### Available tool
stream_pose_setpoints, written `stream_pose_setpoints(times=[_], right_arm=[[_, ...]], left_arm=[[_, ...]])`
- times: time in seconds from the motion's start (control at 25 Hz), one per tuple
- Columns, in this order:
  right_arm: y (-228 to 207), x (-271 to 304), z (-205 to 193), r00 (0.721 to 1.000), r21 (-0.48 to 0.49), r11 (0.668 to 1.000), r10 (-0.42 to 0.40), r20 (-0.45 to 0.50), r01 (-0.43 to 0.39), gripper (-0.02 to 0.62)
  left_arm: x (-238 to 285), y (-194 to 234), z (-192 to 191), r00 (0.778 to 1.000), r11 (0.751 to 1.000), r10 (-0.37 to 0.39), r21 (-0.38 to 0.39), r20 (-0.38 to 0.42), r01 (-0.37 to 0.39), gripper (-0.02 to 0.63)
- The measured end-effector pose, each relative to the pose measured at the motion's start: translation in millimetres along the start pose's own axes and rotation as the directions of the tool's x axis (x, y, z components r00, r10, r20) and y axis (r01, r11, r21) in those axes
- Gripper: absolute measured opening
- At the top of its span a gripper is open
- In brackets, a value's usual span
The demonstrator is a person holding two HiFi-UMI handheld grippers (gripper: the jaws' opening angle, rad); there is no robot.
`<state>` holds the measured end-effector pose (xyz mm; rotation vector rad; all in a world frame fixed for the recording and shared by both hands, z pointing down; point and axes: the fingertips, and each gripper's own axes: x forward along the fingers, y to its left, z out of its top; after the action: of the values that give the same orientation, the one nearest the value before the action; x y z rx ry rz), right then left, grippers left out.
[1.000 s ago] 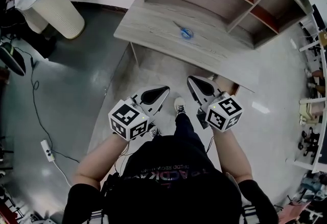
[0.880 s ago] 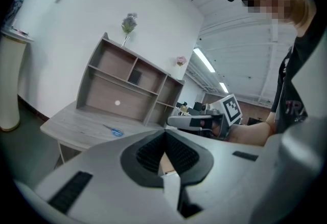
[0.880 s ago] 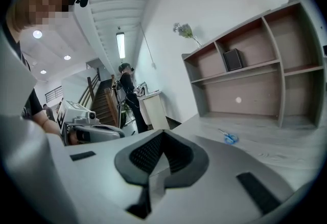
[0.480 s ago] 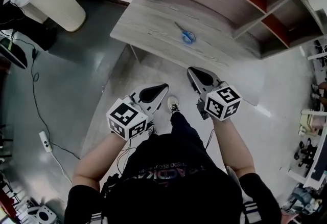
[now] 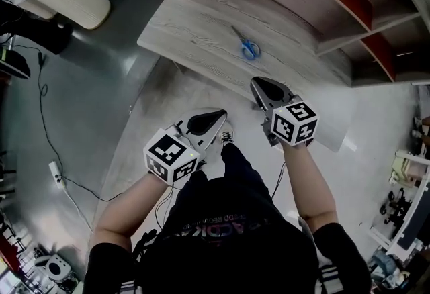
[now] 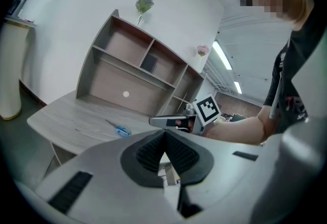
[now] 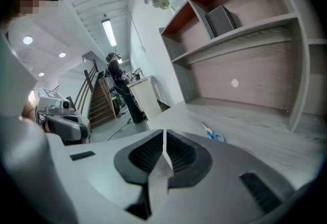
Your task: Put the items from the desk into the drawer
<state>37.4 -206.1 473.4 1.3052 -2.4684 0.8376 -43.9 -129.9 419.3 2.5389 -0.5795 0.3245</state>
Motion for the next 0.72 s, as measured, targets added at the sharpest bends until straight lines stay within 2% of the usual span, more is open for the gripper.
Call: stream_pose_setpoints(times=[0.2, 0.4, 0.72], right_arm=[[-27.6, 11.4, -5.0, 0.999, -0.005, 1.000, -0.011, -0.052, 0.011, 0.026], [-49.3, 31.5, -14.9, 0.991, -0.024, 0.999, -0.031, -0.127, 0.028, 0.082], [-101.1, 68.7, -40.1, 0.951, -0.096, 0.993, -0.101, -0.293, 0.076, 0.109]], left_arm=[[14.1, 1.7, 0.4, 1.000, 1.000, 0.016, -0.025, -0.005, -0.016, 0.003], [17.6, 9.6, 1.3, 0.999, 0.998, 0.042, -0.042, -0.008, -0.042, 0.003], [25.5, 15.8, -3.9, 0.998, 0.994, 0.065, -0.084, -0.026, -0.067, 0.003]])
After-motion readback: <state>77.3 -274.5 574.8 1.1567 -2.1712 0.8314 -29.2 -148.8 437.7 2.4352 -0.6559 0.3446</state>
